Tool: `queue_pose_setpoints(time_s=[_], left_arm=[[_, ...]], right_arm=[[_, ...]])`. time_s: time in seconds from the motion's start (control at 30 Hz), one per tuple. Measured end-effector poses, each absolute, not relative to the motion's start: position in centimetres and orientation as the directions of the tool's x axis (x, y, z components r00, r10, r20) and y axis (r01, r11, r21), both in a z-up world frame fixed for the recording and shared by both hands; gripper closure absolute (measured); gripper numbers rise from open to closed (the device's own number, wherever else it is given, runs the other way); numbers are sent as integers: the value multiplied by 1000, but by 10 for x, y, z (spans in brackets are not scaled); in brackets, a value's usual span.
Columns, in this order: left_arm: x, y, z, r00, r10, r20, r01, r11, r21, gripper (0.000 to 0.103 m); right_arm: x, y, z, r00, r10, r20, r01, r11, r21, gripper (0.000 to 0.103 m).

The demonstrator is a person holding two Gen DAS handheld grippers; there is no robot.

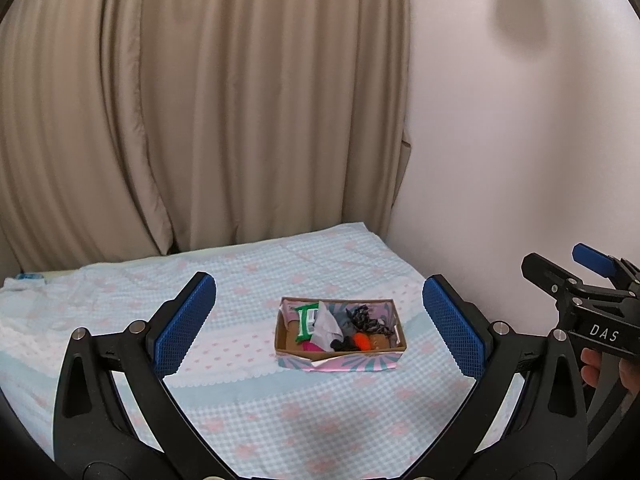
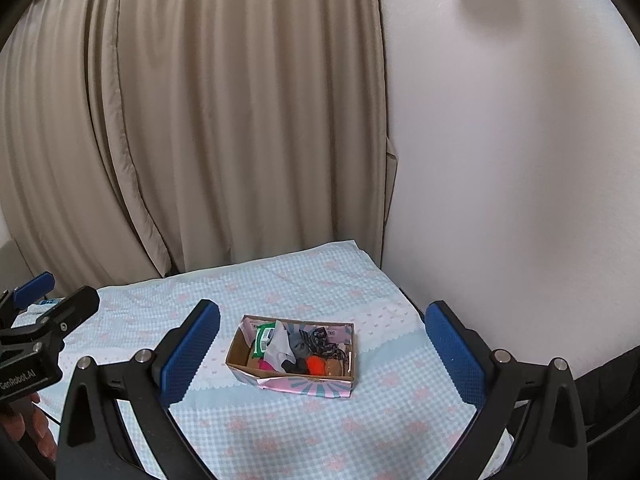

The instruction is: Organize soft objects

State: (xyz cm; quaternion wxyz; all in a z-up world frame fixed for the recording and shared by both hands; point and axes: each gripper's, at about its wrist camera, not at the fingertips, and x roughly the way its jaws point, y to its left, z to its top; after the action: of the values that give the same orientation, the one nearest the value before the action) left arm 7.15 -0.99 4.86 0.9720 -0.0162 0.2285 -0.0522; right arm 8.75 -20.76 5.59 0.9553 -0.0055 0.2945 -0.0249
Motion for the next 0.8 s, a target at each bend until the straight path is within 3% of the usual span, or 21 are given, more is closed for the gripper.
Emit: queue_pose_setpoints(time_s=[0.8], left_arm=[[77, -14, 42, 895, -129, -427, 118, 992, -52, 0]], right_arm=[[88, -206, 56, 827, -67, -558, 62, 998, -27, 1]])
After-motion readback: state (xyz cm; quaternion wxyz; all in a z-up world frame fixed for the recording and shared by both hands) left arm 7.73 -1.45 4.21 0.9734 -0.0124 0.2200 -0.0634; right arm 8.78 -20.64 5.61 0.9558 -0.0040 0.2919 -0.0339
